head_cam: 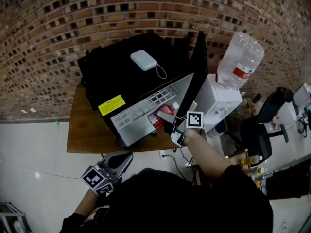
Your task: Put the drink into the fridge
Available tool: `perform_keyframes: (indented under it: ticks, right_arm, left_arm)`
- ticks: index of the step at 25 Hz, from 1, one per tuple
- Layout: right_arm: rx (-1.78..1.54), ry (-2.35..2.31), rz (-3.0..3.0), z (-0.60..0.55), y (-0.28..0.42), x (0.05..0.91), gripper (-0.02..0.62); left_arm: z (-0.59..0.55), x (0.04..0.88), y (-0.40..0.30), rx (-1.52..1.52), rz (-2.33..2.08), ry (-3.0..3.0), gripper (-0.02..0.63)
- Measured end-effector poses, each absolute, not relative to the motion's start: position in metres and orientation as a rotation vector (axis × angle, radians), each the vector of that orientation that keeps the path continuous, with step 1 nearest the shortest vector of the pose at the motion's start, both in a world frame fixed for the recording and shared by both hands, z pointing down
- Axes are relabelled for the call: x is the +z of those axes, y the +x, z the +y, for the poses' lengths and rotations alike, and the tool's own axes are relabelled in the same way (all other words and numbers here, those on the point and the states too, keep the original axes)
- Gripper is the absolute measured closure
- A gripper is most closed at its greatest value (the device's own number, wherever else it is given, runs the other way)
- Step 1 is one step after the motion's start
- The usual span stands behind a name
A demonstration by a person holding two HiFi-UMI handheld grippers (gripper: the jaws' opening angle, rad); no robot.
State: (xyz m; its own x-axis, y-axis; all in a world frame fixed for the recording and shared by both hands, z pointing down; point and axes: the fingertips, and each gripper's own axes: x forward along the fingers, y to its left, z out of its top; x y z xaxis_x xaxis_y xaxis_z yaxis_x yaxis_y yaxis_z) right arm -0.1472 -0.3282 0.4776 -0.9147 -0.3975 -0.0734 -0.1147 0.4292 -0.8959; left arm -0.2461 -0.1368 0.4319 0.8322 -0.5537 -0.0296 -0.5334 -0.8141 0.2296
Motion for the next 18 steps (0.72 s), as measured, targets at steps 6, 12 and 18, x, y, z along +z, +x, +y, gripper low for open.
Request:
perform_keyframes:
  ticks: [6, 12, 18]
  right_arm:
    - [-1.709, -0.472, 2.101, -0.359, -0.171, 0.502, 0.239]
    - [-1.788, -0.531, 2.004, -0.370, -0.178, 0.515, 0.238]
    - [-1.917, -0.640, 1.955, -0.374, -0.184, 0.516, 0.236]
  left_arm:
    - [-0.139, 0.435, -0.263, -0.147, -0.895, 2.789, 0.612]
    - [-0.140, 0.437, -0.268, -0.145, -0.914, 2.781, 0.612]
    - [-0.142, 0.439, -0.264, -0.145, -0.900, 2.782, 0.612]
